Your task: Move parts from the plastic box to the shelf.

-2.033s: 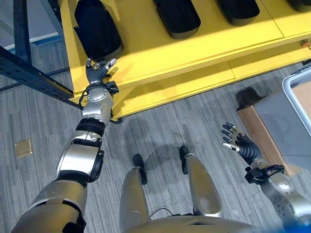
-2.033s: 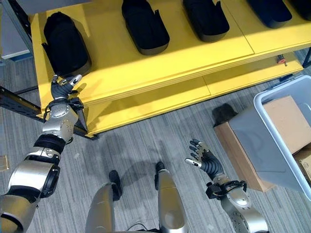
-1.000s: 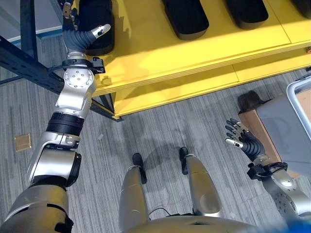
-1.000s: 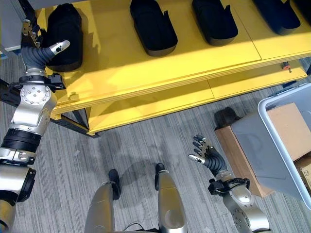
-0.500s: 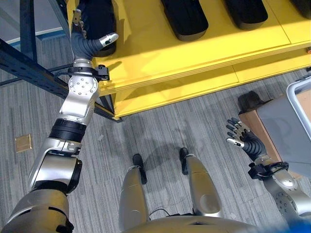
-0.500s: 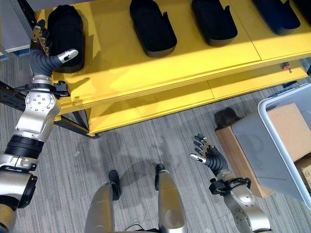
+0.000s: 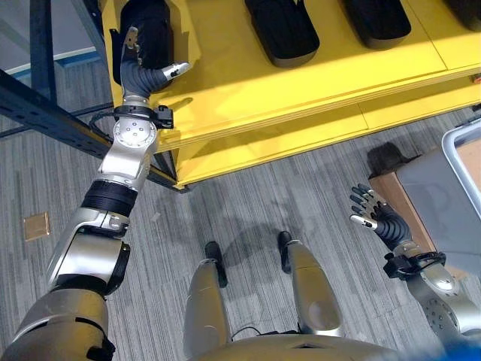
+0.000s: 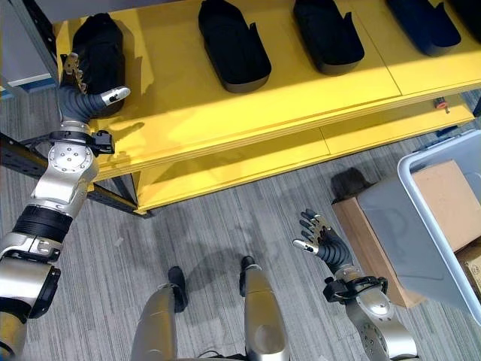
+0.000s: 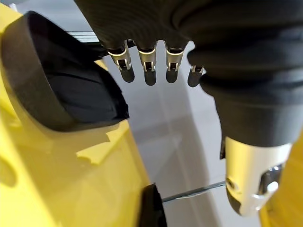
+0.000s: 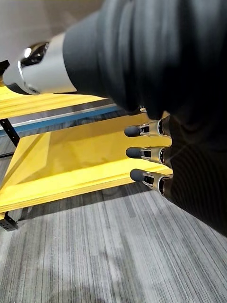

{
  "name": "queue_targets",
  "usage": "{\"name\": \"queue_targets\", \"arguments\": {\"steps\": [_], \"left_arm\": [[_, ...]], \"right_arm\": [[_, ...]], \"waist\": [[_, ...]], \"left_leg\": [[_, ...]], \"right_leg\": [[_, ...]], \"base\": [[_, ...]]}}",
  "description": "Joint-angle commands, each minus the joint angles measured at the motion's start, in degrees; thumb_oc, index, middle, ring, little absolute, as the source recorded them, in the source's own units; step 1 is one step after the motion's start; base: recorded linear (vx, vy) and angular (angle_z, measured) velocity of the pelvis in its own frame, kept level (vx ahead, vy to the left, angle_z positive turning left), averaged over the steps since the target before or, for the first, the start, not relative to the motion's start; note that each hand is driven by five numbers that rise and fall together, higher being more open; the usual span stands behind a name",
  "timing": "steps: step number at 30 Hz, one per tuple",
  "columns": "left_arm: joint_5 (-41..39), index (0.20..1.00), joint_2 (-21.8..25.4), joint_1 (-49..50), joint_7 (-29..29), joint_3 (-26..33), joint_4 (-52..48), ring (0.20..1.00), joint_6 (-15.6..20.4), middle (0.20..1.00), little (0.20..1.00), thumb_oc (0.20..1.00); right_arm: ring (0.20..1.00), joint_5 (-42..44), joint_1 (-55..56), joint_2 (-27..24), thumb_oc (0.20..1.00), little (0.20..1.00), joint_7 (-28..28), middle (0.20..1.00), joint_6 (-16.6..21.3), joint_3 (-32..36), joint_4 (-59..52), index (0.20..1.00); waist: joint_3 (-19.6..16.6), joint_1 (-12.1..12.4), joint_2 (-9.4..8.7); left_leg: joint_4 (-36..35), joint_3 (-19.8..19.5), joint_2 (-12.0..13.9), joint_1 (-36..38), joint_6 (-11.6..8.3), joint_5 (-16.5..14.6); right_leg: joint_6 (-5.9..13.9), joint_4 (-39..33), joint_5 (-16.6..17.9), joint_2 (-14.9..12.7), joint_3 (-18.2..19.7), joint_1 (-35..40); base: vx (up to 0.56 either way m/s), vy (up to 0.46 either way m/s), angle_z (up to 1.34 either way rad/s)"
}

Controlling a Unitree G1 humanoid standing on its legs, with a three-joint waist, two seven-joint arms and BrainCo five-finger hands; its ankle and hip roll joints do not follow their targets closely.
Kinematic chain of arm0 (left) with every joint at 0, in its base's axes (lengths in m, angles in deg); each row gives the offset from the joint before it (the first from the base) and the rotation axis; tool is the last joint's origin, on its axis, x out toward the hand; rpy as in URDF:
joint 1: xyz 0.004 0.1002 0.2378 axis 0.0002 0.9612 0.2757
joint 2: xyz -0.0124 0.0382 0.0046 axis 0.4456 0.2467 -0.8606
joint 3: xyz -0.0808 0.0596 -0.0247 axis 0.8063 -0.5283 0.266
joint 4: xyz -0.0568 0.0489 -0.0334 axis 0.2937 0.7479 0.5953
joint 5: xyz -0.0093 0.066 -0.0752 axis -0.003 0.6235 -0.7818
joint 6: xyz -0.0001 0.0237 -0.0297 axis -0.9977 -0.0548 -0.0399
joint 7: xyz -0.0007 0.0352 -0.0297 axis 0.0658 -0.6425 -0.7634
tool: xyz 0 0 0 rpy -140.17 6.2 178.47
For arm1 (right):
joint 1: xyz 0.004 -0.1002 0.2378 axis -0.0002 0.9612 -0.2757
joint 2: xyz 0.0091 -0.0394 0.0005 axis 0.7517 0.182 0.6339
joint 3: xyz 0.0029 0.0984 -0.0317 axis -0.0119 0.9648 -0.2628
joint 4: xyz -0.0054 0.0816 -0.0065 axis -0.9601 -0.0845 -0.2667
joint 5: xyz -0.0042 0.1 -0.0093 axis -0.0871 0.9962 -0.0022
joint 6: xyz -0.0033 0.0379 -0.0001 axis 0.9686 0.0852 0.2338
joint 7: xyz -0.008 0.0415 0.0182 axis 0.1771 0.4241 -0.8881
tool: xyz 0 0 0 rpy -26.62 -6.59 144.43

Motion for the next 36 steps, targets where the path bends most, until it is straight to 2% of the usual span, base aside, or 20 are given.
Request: {"name": "queue_targets", "arguments": {"steps": [1, 6, 9, 16, 23, 36], "left_arm": [[1.91, 1.000, 0.39, -4.46, 0.03, -0.89, 3.53, 1.000, 0.90, 1.000, 1.000, 1.000], [2.76, 1.000, 3.03, -10.43, -0.67, -3.65, 14.44, 1.000, -1.82, 1.000, 1.000, 1.000], [4.29, 1.000, 4.56, -12.56, -0.61, -4.60, 17.73, 1.000, -2.97, 1.000, 1.000, 1.000], [2.87, 1.000, 5.48, -13.66, -0.55, -4.33, 20.94, 1.000, -3.25, 1.000, 1.000, 1.000], [2.20, 1.000, 3.72, -13.33, -1.32, -4.47, 23.25, 1.000, -3.84, 1.000, 1.000, 1.000], [2.49, 1.000, -2.97, -14.28, -3.34, -5.23, 27.13, 1.000, -4.87, 1.000, 1.000, 1.000]], "right_arm": [[1.000, 0.64, 2.20, -1.07, 1.000, 1.000, -0.40, 1.000, 2.65, 2.99, -2.39, 1.000], [1.000, 1.24, 2.92, -1.93, 1.000, 1.000, -0.10, 1.000, 2.25, 3.59, -2.43, 1.000], [1.000, 1.49, 3.15, -1.96, 1.000, 1.000, -0.01, 1.000, 2.12, 3.85, -2.52, 1.000], [1.000, 2.21, 2.90, -1.67, 1.000, 1.000, 0.26, 1.000, 2.23, 3.40, -2.74, 1.000], [1.000, 2.32, 3.46, -1.34, 1.000, 1.000, 0.13, 1.000, 2.14, 2.15, -2.33, 1.000], [1.000, 2.63, 3.72, -2.61, 1.000, 1.000, 0.23, 1.000, 1.71, 2.62, -2.29, 1.000]], "waist": [[-3.47, 0.00, 1.10], [-3.00, -0.69, 1.25], [-2.49, -0.77, 1.39], [-1.71, -0.71, 1.32], [-1.75, -0.64, 1.21], [-1.74, -1.33, 0.72]], "left_leg": [[0.66, -2.12, 2.88, 0.38, -1.54, 0.20], [0.95, -1.74, 2.99, -0.02, -1.46, 0.17], [1.12, -1.64, 2.88, -0.46, -1.32, 0.17], [1.32, -1.66, 2.71, -1.21, -1.03, 0.02], [1.77, -1.73, 2.75, -1.87, -0.99, -0.22], [1.95, -1.41, 3.03, -1.06, -1.17, -0.34]], "right_leg": [[5.51, -2.67, 3.24, -4.68, 0.72, 2.23], [5.82, -2.86, 3.31, -4.84, 1.13, 1.71], [5.92, -3.15, 3.54, -4.81, 1.20, 1.33], [5.90, -3.23, 3.62, -4.85, 1.11, 0.69], [5.65, -2.76, 3.67, -4.72, 1.30, 0.06], [5.41, -2.30, 3.90, -4.21, 2.24, -0.16]], "base": [[0.03, 0.010, -0.11], [0.03, 0.006, -0.08], [0.01, 0.003, -0.01], [0.00, 0.000, -0.03], [0.00, 0.000, 0.00], [0.00, 0.000, 0.00]]}}
